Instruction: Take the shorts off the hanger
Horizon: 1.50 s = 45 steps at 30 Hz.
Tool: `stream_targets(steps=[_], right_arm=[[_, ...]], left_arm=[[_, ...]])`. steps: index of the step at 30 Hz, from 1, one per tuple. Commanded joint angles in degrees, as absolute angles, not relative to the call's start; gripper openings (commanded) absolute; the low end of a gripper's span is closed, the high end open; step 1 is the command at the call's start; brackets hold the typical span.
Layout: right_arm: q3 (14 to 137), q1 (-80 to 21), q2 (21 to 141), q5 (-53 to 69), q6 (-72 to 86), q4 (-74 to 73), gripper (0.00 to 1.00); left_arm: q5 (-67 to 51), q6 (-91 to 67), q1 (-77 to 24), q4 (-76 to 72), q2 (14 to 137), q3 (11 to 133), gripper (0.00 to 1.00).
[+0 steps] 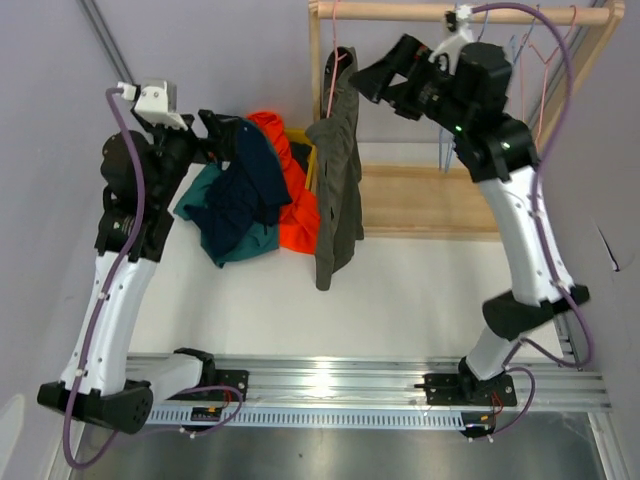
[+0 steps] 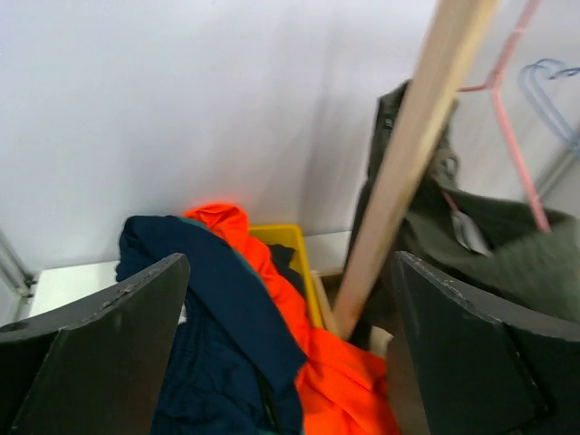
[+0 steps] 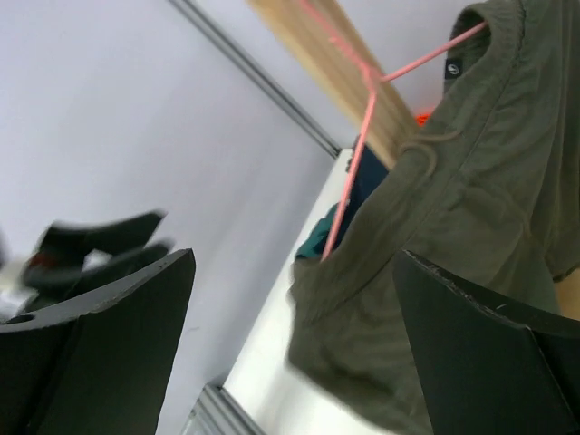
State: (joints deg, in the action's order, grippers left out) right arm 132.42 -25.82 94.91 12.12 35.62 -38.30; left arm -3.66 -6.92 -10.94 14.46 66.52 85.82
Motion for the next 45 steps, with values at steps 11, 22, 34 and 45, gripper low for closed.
stream_targets(steps=[11, 22, 34, 45], right_arm=[[148.80, -27.15, 115.93, 10.72, 37.35, -31.83, 0.95], [150.03, -31.99, 119.97, 9.05, 39.46, -25.67, 0.67], [147.22, -33.13, 116.29, 3.27, 36.13, -24.97, 0.00], [147.04, -32.43, 109.51, 0.09, 31.99, -22.41, 0.00]], left_arm=[[-10.72, -10.72, -14.59, 13.19, 52.48, 67.16, 0.94], [-10.99, -9.58, -17.31, 12.30, 51.07, 63.90, 0.93], [-9.41, -7.91, -29.08, 13.97, 51.33, 65.30, 0.94], [0.00, -8.44, -50.26, 13.27, 53.70, 66.00, 0.95]])
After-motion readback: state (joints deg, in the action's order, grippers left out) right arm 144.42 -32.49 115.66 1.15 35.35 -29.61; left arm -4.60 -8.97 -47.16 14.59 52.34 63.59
